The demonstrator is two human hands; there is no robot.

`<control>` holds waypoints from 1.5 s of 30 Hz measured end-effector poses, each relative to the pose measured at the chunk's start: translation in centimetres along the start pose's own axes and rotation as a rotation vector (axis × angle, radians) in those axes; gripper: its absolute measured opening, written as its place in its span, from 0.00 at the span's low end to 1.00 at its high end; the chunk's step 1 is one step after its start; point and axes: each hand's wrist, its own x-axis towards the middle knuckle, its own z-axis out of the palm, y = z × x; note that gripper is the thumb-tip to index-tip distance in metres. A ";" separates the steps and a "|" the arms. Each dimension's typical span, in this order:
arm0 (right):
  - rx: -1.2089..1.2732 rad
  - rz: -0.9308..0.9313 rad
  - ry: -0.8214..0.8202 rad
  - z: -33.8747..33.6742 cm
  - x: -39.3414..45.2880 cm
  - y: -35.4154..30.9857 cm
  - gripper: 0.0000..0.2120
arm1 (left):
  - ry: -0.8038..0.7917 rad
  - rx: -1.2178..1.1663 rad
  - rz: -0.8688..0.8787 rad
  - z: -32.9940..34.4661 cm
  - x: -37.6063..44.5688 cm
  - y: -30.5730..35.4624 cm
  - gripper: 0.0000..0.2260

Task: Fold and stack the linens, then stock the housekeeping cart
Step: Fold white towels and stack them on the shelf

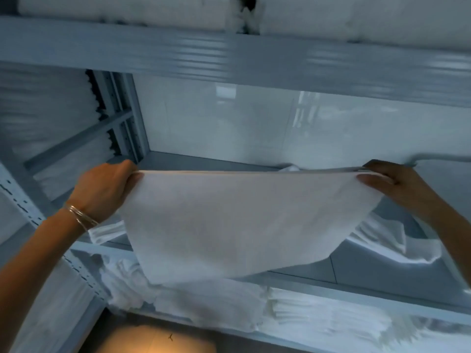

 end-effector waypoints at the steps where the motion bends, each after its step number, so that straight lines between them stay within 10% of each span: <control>1: 0.027 0.031 -0.010 -0.8 -0.1 0.3 0.14 | -0.016 -0.020 -0.001 -0.4 0.2 0.3 0.12; 6: 0.147 0.102 -0.023 -3.0 -0.1 0.2 0.06 | -0.104 -0.206 0.015 -2.3 1.7 1.5 0.10; 9: 0.240 0.159 0.028 -3.1 0.3 1.2 0.20 | -0.103 -0.197 -0.031 -2.8 3.0 1.1 0.10; 12: -0.038 0.215 -0.076 -1.7 1.7 2.9 0.01 | -0.235 -0.079 0.068 -0.6 3.8 0.9 0.10; 16: -0.142 0.128 -0.047 0.7 3.0 3.6 0.17 | -0.343 -0.218 -0.233 2.7 3.9 0.5 0.11; 24: -0.447 0.238 -0.572 1.5 7.5 4.8 0.04 | -0.847 0.073 -0.161 4.4 6.7 -2.3 0.11; 29: -0.255 0.445 -0.340 6.0 15.2 8.3 0.03 | -0.767 0.503 -0.097 11.4 11.4 -2.5 0.11; 34: -0.011 0.698 0.017 10.2 20.7 12.9 0.06 | -0.617 0.428 -0.245 17.8 15.3 -4.2 0.10; 45: 0.026 0.630 0.398 14.1 22.8 17.6 0.06 | -0.289 -0.716 -0.878 24.3 18.3 -7.5 0.12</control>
